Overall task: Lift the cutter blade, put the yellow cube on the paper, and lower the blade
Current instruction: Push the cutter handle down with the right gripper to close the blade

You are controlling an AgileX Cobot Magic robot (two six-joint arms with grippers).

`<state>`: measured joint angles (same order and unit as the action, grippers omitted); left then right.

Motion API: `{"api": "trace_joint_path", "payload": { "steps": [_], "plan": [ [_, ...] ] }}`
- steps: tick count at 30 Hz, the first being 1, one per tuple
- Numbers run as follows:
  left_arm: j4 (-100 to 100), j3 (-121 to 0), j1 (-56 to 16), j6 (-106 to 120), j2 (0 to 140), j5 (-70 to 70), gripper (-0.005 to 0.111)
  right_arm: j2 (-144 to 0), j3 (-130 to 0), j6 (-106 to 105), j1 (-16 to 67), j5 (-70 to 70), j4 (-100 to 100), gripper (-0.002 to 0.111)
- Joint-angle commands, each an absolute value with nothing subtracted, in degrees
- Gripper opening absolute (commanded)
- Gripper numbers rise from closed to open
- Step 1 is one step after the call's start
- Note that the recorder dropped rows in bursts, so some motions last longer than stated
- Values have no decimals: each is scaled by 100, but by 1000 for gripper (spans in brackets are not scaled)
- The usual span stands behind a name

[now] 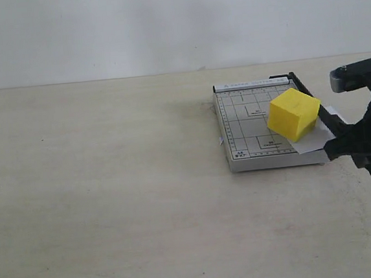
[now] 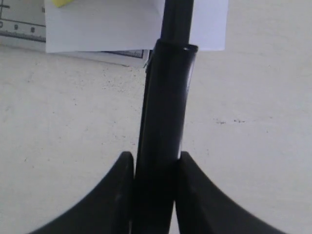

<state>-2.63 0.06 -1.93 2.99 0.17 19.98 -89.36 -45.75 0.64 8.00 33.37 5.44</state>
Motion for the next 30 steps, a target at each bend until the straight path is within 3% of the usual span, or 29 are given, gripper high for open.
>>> {"api": "trace_joint_path", "payload": {
  "steps": [1, 15, 30],
  "plan": [
    [-319, 0, -184, 274, 0, 2014, 4, -8982, -3970, 0, 785, 3818, 519, 0],
    [-319, 0, -184, 274, 0, 2014, 4, -9498, -3666, 0, 785, 3314, 449, 0],
    [-319, 0, -184, 274, 0, 1882, 4, -8986, -3666, 0, 785, 3185, 421, 0]
  ]
}}
